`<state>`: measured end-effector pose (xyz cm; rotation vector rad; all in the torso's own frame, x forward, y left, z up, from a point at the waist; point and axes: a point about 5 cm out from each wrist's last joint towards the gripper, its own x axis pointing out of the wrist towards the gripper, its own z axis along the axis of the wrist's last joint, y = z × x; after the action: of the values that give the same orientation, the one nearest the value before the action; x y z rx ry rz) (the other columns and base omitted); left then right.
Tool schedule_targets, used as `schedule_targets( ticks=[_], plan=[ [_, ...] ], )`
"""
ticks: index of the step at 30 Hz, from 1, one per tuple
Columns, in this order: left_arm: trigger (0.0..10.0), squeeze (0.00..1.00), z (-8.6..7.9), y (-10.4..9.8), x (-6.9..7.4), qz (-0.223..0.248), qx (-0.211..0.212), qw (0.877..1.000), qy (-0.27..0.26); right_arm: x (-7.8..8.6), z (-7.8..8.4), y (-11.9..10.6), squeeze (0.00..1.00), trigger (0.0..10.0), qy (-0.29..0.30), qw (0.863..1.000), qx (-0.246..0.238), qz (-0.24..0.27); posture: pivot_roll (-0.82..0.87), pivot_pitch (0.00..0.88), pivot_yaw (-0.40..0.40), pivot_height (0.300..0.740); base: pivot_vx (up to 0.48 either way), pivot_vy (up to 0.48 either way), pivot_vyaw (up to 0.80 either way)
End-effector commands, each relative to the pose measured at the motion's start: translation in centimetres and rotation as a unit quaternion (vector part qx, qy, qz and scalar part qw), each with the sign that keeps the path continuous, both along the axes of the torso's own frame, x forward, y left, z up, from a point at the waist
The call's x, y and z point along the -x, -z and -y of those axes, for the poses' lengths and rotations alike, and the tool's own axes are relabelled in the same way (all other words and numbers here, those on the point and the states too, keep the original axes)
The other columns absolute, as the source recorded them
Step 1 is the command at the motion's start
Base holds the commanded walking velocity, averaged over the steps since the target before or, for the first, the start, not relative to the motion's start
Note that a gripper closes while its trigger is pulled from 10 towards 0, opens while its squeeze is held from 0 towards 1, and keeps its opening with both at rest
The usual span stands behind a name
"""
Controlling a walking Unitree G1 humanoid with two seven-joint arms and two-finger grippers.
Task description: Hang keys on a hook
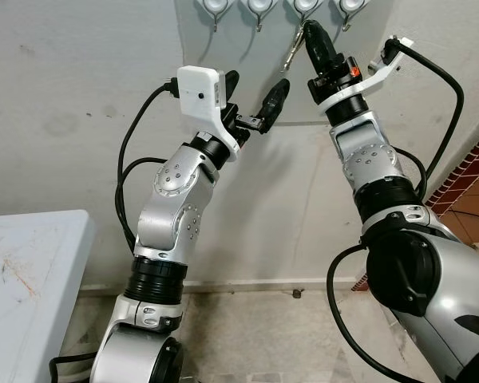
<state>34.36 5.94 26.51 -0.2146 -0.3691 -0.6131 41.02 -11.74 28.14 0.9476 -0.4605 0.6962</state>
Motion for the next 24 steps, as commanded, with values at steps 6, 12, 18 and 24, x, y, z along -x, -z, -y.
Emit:
schedule_targets(
  ticks=[6, 12, 18, 24],
  plan=[
    [10.0, 0.00, 0.25, -1.06, 0.17, 0.016, 0.000, 1.000, 0.004, -0.22, 0.51, -0.14, 0.00, 10.0, -0.001, 0.999, -0.044, -0.023, 0.03, 0.101, -0.022, 0.740, 0.000, 0.000, 0.00],
    [10.0, 0.00, 0.25, -1.05, 0.20, 0.016, -0.001, 1.000, 0.004, -0.23, 0.41, 0.16, 0.00, 10.0, -0.008, 0.998, -0.051, -0.032, 0.03, 0.101, -0.025, 0.740, 0.000, 0.000, 0.00],
    [10.0, 0.00, 0.25, -1.05, 0.20, 0.016, -0.001, 1.000, 0.004, -0.23, 0.41, 0.16, 0.00, 10.0, -0.008, 0.998, -0.051, -0.032, 0.03, 0.101, -0.025, 0.740, 0.000, 0.000, 0.00],
    [10.0, 0.00, 0.25, -1.05, 0.20, 0.016, -0.001, 1.000, 0.004, -0.23, 0.41, 0.16, 0.00, 10.0, -0.008, 0.998, -0.051, -0.032, 0.03, 0.101, -0.025, 0.740, 0.000, 0.000, 0.00]
  ],
)
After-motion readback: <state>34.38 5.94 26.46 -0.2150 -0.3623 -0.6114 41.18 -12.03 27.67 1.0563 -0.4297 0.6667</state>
